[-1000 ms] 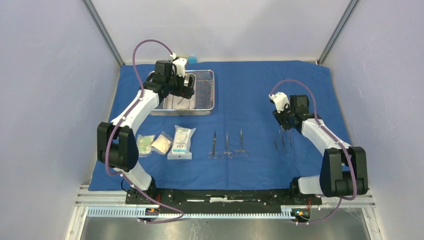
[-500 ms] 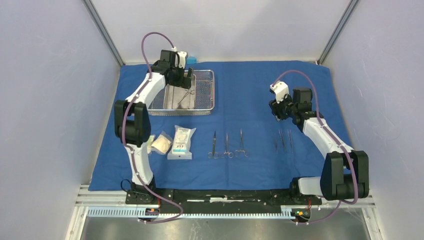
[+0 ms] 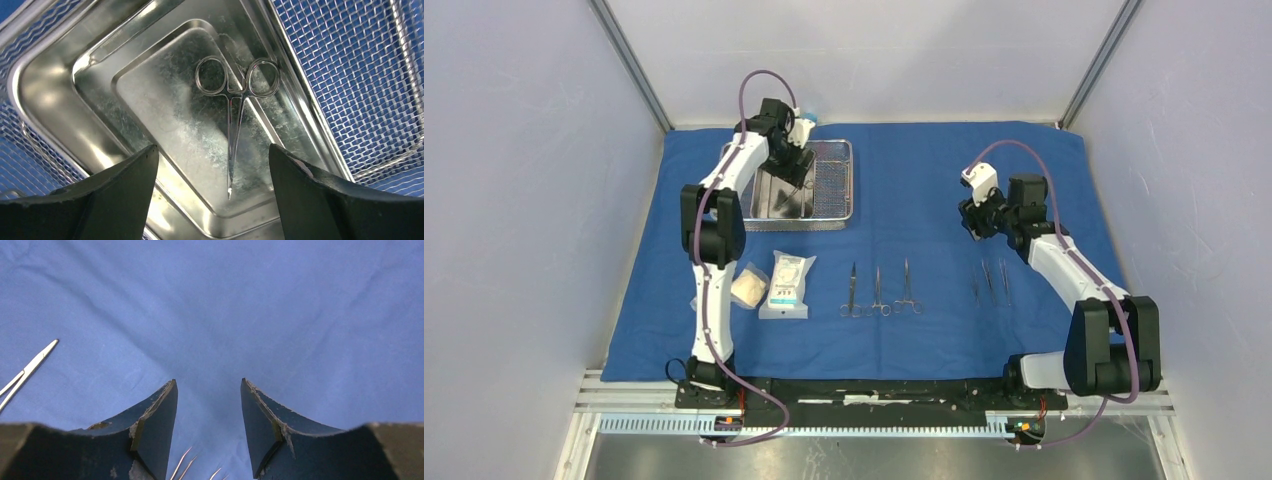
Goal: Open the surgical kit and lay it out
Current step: Adjust the medical item in the container.
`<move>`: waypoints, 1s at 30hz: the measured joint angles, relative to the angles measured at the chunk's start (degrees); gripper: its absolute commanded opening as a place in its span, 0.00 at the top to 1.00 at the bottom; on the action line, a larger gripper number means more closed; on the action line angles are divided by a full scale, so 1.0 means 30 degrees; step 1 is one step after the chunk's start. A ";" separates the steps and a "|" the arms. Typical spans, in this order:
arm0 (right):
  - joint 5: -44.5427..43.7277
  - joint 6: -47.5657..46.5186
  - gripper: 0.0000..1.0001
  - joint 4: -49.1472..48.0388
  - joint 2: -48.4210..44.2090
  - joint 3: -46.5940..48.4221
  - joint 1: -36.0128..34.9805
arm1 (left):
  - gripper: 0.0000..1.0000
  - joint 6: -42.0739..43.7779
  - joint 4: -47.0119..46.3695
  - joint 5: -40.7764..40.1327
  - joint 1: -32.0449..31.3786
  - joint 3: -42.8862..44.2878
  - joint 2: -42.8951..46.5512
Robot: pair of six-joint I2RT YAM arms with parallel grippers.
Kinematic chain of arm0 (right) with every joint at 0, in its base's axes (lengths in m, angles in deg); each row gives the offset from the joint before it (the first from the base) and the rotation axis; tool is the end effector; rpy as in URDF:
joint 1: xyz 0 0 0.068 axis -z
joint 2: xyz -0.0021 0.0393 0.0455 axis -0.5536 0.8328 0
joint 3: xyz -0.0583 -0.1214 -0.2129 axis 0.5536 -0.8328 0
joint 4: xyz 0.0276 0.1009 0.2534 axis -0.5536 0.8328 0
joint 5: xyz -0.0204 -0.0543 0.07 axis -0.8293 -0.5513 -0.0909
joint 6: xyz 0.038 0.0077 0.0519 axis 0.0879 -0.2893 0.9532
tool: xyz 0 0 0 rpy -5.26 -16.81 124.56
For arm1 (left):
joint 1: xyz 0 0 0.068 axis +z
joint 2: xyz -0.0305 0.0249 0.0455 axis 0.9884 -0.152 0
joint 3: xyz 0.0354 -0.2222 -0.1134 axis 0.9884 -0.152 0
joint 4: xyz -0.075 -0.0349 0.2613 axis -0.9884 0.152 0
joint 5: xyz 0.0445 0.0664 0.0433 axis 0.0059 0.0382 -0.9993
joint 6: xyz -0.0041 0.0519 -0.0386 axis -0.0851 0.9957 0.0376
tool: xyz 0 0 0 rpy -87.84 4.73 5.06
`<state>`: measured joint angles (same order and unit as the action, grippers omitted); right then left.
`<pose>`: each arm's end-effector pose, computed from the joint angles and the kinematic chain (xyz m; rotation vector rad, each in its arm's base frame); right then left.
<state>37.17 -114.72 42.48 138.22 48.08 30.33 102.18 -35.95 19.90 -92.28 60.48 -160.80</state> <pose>0.3126 0.0355 0.1962 -0.7238 2.0589 0.1773 0.4979 -0.1025 0.1795 0.6859 2.5584 -0.1083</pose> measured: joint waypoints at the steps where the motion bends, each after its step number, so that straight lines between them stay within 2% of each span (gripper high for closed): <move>1: 0.0058 -0.0044 0.44 0.0007 0.0124 0.0000 0.0007 | 0.13 0.0656 0.0240 -0.0007 -0.0051 0.0226 -0.0204; 7: 0.0051 -0.0386 0.45 0.0299 0.0699 0.0000 0.0007 | 0.10 0.3876 0.0765 0.0131 -0.0393 0.0831 -0.1370; 18: 0.0051 -0.0670 0.45 0.0590 0.0765 0.0000 0.0007 | 0.06 0.7235 0.1020 0.1982 -0.0612 0.1916 -0.2120; 30: 0.0007 -0.0692 0.45 0.0583 0.0765 -0.0146 0.0015 | 0.07 1.4207 0.1916 0.3432 -0.1464 0.2215 -0.2310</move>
<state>37.19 -116.79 44.23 140.51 47.64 30.37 144.80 -30.20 30.20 -96.68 67.13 -167.73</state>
